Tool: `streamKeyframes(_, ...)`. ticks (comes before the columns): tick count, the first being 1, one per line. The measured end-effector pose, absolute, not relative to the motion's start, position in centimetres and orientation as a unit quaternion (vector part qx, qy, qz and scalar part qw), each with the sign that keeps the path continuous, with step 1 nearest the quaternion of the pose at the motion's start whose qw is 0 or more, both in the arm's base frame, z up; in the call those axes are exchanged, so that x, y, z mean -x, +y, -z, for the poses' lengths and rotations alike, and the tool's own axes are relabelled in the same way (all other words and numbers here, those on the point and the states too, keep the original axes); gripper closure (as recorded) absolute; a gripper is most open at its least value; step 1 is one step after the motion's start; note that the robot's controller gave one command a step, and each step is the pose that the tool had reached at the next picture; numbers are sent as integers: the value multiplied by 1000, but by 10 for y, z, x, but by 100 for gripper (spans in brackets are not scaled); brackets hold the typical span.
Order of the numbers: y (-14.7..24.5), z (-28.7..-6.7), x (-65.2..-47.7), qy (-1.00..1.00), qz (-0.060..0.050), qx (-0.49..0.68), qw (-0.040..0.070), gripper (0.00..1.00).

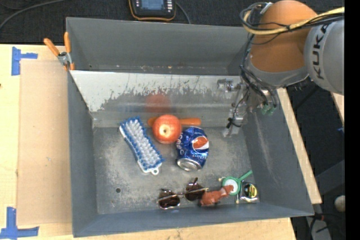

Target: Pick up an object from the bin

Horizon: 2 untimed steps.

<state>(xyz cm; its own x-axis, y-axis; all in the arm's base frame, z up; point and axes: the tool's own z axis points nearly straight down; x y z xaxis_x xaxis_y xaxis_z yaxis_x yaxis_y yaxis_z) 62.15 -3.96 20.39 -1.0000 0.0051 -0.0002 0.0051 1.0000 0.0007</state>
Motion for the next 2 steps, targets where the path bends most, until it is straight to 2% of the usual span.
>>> streamKeyframes(1, 9, -71, -601, 1000, 0, -3, -3, 0)
streamKeyframes(2, 14, -142, -599, 1000, 1, 22, 7, 0)
